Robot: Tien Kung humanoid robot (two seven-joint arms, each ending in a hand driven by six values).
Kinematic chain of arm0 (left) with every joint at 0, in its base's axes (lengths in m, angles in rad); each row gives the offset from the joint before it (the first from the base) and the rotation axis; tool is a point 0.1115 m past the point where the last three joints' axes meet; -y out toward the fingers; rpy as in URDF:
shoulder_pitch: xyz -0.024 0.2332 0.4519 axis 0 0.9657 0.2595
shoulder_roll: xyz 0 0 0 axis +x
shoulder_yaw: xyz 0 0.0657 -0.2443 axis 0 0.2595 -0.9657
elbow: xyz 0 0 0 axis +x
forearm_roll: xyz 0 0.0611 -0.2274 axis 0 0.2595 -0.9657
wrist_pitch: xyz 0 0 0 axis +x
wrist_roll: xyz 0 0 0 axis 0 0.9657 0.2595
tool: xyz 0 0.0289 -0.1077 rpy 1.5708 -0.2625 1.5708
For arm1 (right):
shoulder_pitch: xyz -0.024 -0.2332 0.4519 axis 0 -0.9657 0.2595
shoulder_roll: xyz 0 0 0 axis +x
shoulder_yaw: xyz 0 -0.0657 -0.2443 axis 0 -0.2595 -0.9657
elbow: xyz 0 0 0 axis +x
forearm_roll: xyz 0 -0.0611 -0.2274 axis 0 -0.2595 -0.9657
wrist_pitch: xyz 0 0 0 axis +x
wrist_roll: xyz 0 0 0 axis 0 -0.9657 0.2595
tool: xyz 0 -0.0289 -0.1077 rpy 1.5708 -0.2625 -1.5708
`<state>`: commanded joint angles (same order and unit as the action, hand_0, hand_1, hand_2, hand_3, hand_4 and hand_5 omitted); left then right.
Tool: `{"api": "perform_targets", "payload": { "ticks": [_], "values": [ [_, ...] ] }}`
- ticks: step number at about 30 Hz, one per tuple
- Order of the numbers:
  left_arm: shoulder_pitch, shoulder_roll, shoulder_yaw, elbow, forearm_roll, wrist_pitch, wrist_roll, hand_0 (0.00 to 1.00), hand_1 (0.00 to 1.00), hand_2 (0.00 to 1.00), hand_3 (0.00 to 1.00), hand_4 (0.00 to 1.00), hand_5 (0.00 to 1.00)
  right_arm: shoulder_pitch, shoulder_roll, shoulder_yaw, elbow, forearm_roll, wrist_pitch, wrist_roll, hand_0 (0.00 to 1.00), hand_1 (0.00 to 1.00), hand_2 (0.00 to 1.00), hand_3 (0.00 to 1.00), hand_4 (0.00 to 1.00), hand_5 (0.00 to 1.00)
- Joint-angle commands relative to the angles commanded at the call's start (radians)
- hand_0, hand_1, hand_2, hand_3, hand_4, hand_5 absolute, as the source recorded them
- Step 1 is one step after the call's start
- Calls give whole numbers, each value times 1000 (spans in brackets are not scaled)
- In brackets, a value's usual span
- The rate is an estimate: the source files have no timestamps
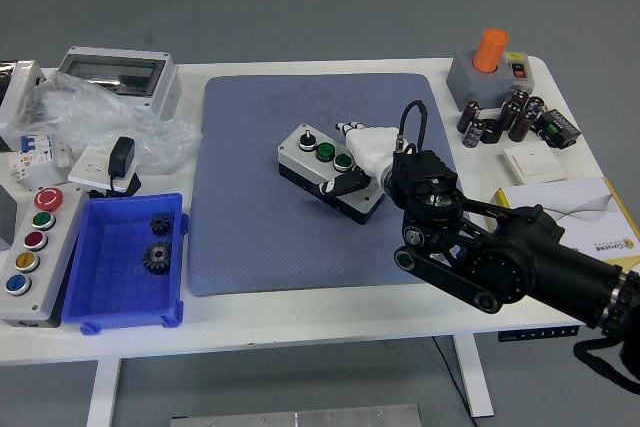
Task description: Pick up the button,place it on the desk,press the button,press the button
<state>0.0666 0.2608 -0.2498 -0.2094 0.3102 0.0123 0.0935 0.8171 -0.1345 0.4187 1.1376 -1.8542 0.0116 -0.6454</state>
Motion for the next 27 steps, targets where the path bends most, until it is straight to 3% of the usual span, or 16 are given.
{"api": "perform_targets", "payload": {
  "ticks": [5,6,11,12,17,18,23,24,27],
  "values": [
    [-1,1,-1,0,2,0,-1,652,689,668,674,775,416,3,9,-22,-18,11,-23,0,654,812,965,998,998,662],
    [-1,1,-1,0,2,0,-1,652,688,668,673,776,412,4,10,-26,-22,11,-31,0,588,760,863,998,998,578],
    [-1,-1,-2,0,3,0,-1,652,688,668,673,776,412,6,14,-38,-37,2,-73,0,588,760,863,998,998,578],
    [-1,-1,-2,0,4,0,-1,653,689,668,674,777,412,7,14,-39,-38,0,-78,0,502,682,734,932,988,514],
    [-2,-2,-7,-1,10,1,-1,653,689,668,674,777,412,10,17,-55,-52,-1,-92,0,502,682,734,932,988,514],
    [-3,-2,-9,-1,11,1,-1,653,690,668,674,777,411,10,18,-59,-54,-1,-93,0,381,557,550,685,858,382],
    [-4,-2,-15,-2,18,1,-1,653,690,668,674,777,411,13,22,-76,-66,1,-97,0,381,557,550,685,858,382],
    [-5,-2,-17,-2,20,2,-1,653,690,668,675,777,411,14,23,-79,-68,1,-99,0,292,469,436,519,695,277],
    [-5,-2,-20,-3,24,2,-2,653,690,668,675,777,411,14,23,-83,-69,-4,-108,0,292,469,436,519,695,277]
  ]
}}
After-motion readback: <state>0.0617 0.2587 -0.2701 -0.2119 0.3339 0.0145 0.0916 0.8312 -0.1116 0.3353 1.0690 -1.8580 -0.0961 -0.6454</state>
